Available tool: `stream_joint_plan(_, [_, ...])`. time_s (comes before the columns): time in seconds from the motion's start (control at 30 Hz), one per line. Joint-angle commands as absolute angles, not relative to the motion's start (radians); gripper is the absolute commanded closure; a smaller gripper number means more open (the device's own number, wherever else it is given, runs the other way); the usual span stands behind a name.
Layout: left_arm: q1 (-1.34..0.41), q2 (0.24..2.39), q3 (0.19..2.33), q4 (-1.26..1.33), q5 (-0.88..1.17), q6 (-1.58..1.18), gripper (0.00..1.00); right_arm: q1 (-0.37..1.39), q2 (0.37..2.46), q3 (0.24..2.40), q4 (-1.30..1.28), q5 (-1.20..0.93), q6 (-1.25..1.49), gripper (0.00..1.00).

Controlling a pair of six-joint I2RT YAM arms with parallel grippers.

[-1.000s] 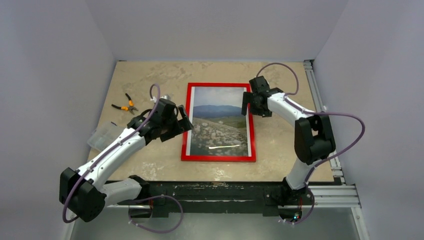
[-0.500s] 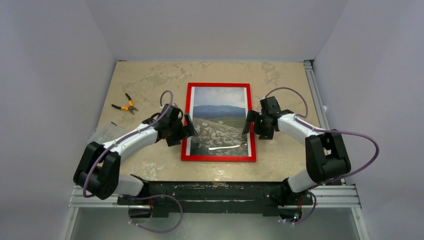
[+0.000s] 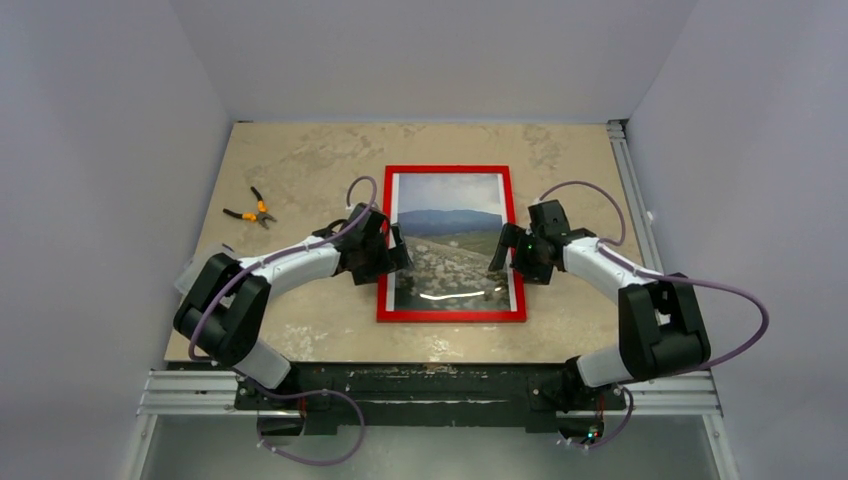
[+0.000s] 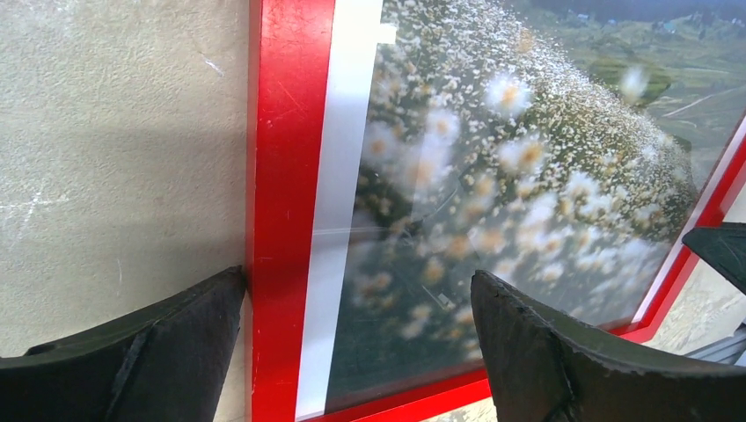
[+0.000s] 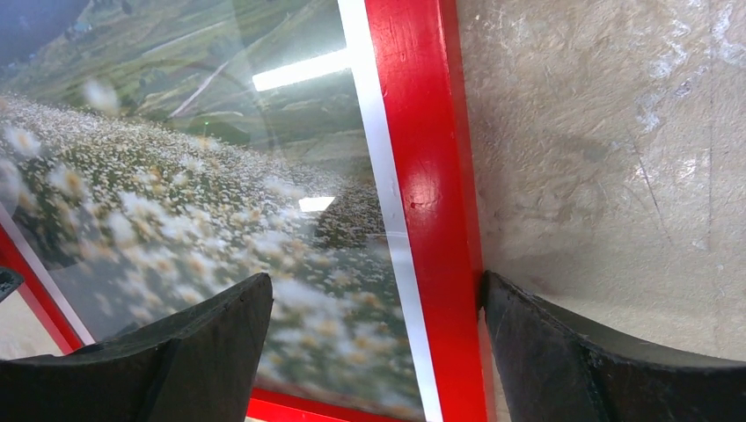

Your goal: Put the photo into the frame

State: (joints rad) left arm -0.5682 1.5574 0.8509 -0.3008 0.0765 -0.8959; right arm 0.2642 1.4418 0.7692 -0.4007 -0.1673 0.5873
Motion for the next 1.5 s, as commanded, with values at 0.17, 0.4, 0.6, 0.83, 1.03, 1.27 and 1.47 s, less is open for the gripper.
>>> stream_joint_plan(0.17, [-0.599, 1.531, 0.867, -0.303, 0.077, -0.908, 0.05, 0.270, 1.398, 0.773, -0.421, -0.178, 0.594, 0.12])
stream_joint_plan(0.4, [-0.599, 1.290, 0.838, -0.398, -0.077, -0.853, 0.02, 0.265, 1.295, 0.839, -0.446, -0.160, 0.557, 0.08])
stream_joint_plan(0.6, [-0.599, 0.991, 0.768, -0.326, -0.107, -0.789, 0.02, 0.265, 1.162, 0.885, -0.466, -0.158, 0.541, 0.04])
stream_joint_plan(0.83, [-0.601, 0.631, 0.660, -0.259, -0.193, -0.694, 0.02, 0.265, 0.965, 0.901, -0.446, -0.118, 0.490, 0.03])
stream_joint_plan(1.03, [-0.601, 0.465, 0.624, -0.341, -0.322, -0.598, 0.02, 0.265, 0.824, 0.875, -0.390, -0.040, 0.436, 0.02])
stream_joint_plan(1.27, [-0.601, 0.458, 0.588, -0.409, -0.580, -0.473, 0.02, 0.265, 0.676, 0.686, -0.205, 0.152, 0.311, 0.02])
stream_joint_plan(1.47, [-0.586, 0.460, 0.409, -0.205, -0.764, -0.282, 0.01, 0.265, 0.591, 0.356, 0.113, 0.333, 0.139, 0.02])
